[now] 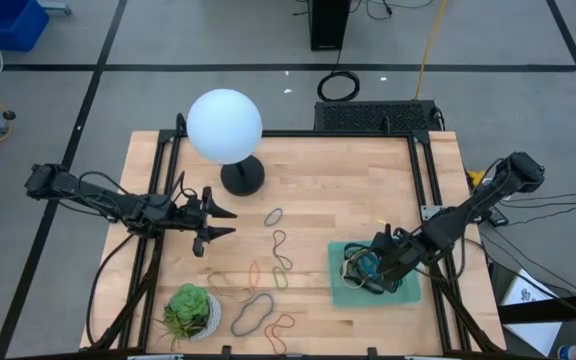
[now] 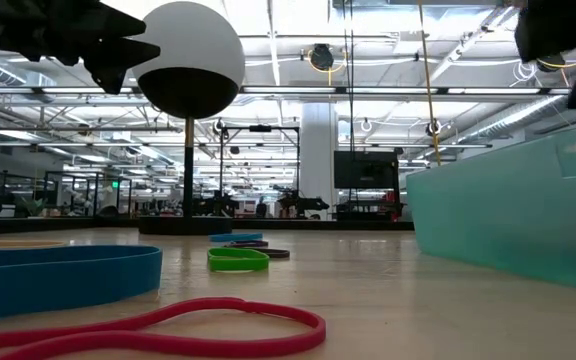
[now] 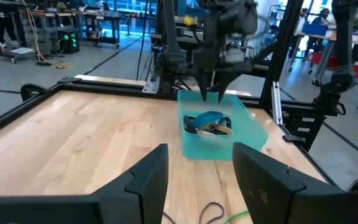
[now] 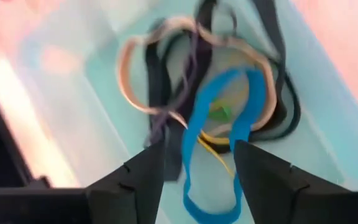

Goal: Pick and place rubber bands into bin
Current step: Put the brown rubber band into the green bin

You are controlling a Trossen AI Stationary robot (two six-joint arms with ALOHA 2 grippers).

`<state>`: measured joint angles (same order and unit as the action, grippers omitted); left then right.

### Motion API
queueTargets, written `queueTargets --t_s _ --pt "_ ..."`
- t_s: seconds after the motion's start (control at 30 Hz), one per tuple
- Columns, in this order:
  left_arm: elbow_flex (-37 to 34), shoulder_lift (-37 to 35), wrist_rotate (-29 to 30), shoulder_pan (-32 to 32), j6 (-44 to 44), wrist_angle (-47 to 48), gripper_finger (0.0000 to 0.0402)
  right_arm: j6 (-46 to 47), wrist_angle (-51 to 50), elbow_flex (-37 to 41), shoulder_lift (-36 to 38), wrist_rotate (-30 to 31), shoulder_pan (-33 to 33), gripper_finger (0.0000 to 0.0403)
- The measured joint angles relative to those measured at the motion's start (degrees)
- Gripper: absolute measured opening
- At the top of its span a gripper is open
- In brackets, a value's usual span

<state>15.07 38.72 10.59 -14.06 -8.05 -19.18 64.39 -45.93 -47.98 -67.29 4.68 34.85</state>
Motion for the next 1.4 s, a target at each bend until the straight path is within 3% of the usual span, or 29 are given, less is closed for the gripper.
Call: queueTargets --t_s 0.43,0.6,0.73,1.0,1.3,1.4 --pt "0.0 0.0 -0.6 0.0 0.1 0.0 0.0186 -20.6 9.3 -2.0 9.2 19.3 -0.1 0.0188" --pt "0.0 0.0 -2.6 0.0 0.8 0.1 0.0186 -32.1 15.1 -2.0 9.9 20.8 -0.4 0.0191" --pt "1.8 0.3 -6.7 -0.2 1.9 2.4 0.0186 -34.0 16.8 -2.0 10.0 20.8 -1.9 0.0191" --pt "16.7 9.0 -8.3 -1.3 6.9 21.9 0.0186 -35.4 16.8 -2.0 9.9 20.8 -6.1 0.0186" --pt "33.9 28.9 -7.3 -4.4 7.8 34.7 0.0186 -38.2 17.2 -2.0 9.9 20.7 -9.6 0.0183" --pt "41.2 36.0 -3.4 -5.9 5.8 43.1 0.0186 -38.5 17.4 -2.0 9.9 20.6 -10.2 0.0184"
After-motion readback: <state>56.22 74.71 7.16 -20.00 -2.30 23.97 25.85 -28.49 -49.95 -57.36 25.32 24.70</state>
